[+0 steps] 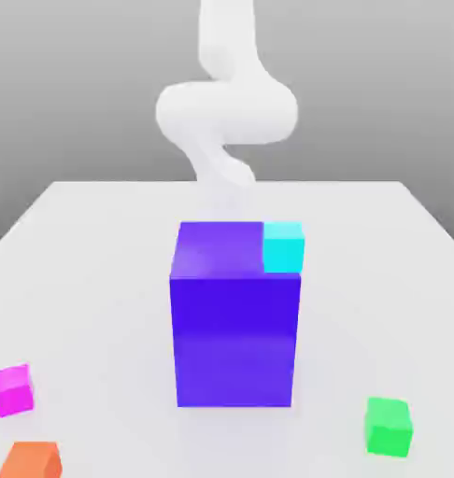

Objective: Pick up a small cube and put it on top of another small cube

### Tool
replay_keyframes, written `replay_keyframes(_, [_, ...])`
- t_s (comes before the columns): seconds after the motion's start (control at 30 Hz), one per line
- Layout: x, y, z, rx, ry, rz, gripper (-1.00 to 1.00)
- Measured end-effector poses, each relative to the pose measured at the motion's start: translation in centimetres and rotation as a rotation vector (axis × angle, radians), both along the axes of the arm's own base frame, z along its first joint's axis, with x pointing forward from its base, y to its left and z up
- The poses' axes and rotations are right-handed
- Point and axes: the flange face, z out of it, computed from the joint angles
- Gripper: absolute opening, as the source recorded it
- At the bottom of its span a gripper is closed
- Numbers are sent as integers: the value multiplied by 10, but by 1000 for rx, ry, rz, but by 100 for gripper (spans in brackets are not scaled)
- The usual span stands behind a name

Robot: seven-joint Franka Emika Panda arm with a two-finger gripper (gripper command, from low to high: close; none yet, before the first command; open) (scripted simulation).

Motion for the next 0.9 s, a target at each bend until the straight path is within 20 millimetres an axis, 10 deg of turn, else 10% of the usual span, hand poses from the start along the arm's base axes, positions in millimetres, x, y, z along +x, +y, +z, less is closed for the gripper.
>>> replay_keyframes(0.2, [59,-69,-99,103,160,-215,0])
replay_keyframes(0.43, [81,-154,-227,219,330,-479,0])
replay_keyframes(0.67, [48,-242,-360,334,488,-782,0])
replay_keyframes(0.9, [-6,-283,-485,415,632,-1016,0])
